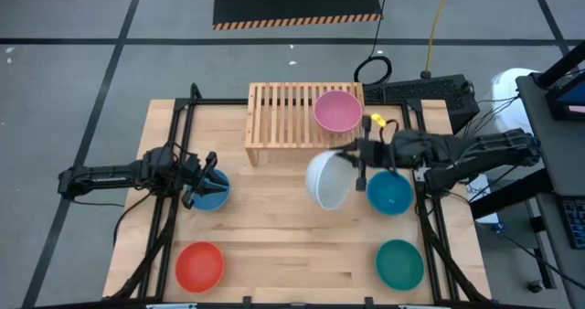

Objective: Place and stack bowls onto a shelf
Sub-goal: Stack the white bowl on top of the pink bowl on the shelf

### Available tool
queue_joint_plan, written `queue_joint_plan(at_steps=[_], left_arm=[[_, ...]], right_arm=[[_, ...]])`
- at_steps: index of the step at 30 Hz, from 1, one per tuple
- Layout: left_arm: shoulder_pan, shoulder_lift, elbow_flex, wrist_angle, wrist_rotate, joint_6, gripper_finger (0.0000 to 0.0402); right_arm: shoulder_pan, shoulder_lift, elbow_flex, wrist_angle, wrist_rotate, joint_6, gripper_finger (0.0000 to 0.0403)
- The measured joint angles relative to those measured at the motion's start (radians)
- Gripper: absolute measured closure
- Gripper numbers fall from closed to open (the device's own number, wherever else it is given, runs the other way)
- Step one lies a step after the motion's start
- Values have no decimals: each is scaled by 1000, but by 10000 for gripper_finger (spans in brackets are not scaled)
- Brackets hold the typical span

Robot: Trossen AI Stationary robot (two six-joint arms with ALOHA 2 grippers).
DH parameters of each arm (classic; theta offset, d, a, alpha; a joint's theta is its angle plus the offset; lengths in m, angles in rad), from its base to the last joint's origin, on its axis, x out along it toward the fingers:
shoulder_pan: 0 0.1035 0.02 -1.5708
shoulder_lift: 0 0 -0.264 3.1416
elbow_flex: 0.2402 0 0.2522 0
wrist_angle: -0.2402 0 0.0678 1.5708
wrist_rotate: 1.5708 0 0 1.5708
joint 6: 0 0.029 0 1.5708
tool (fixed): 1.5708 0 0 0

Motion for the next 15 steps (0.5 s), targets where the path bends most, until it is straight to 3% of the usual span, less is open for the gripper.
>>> queue_joint_plan(at_steps=[6, 15], left_arm=[[0, 0, 0, 0, 0, -1, 314], [0, 0, 0, -1, 0, -3, 314]], right_arm=[[-104, -5, 26, 15, -2, -17, 403], [-235, 22, 213, -117, -56, -28, 403]])
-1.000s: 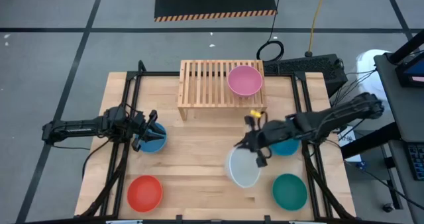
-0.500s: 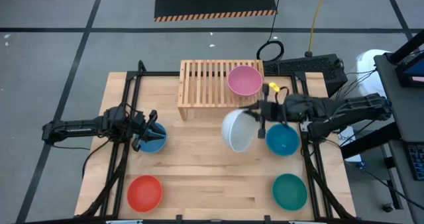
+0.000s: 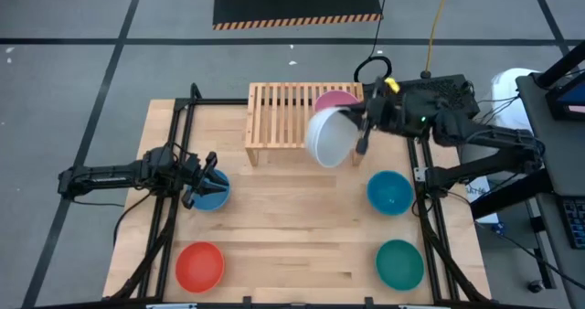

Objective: Place and stack bowls onto a shelf
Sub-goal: Stack the white bowl on top of the pink bowl on the shelf

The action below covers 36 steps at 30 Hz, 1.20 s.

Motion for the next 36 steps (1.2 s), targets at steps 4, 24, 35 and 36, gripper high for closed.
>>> queue_joint_plan(at_steps=[4, 24, 35, 36], left_arm=[[0, 0, 0, -2, 0, 0, 314], [0, 0, 0, -4, 0, -30, 314], [0, 0, 0, -14, 0, -50, 314], [0, 0, 0, -15, 0, -50, 314]], right_arm=[[-45, 31, 115, -116, 0, -17, 403], [-329, 407, 709, -675, -149, 17, 403], [-511, 511, 764, -865, -262, 95, 403], [-524, 516, 764, -881, -262, 101, 403]])
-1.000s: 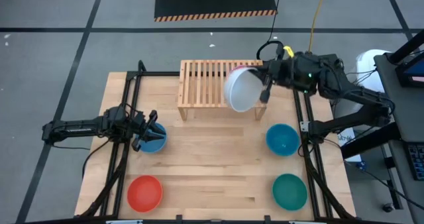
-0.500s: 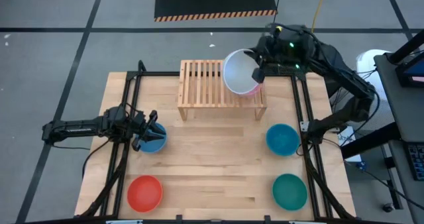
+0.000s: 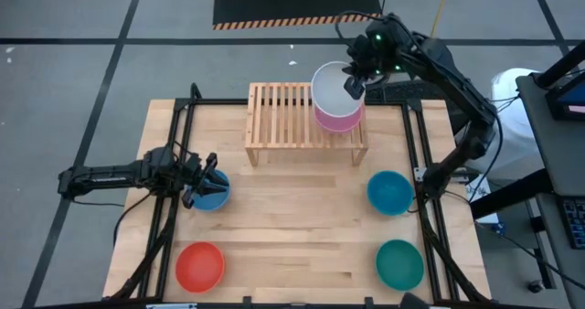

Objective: Place and stack bowls onto a shelf
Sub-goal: Stack the white bowl on top of the pink bowl on the shelf

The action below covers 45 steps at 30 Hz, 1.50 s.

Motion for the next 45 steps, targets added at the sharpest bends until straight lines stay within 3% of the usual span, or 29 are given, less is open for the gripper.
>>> queue_joint_plan(at_steps=[13, 21, 33, 45], left_arm=[[0, 0, 0, -29, 0, -16, 314], [0, 0, 0, -28, 0, -19, 314], [0, 0, 0, -27, 0, -22, 314], [0, 0, 0, -26, 0, -26, 314]], right_arm=[[-32, 78, 0, -185, -1, -2, 403], [-32, 92, 0, -181, -96, -16, 403], [-38, 92, -30, -196, -157, -26, 403], [-61, 92, -110, -171, -155, -65, 403]])
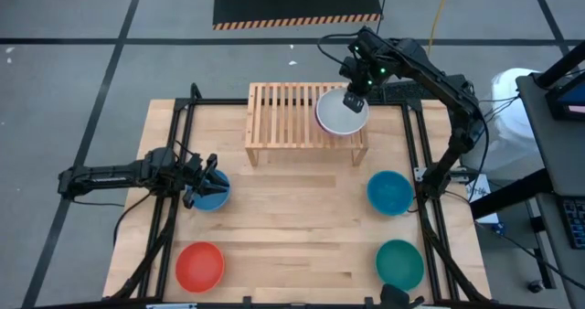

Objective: Place and stack bowls onto a shelf
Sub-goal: Stack the white bowl on top of the pink bowl on the shelf

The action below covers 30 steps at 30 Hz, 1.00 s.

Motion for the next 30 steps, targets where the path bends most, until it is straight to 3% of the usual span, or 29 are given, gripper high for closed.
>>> queue_joint_plan(at_steps=[13, 20, 30], left_arm=[[0, 0, 0, 0, 0, 0, 314], [0, 0, 0, 0, 0, 0, 314], [0, 0, 0, 0, 0, 1, 314]], right_arm=[[-22, 0, -9, 44, -3, -33, 403], [-29, 0, -9, 81, -77, -52, 403], [-29, 0, -9, 85, -82, -53, 403]])
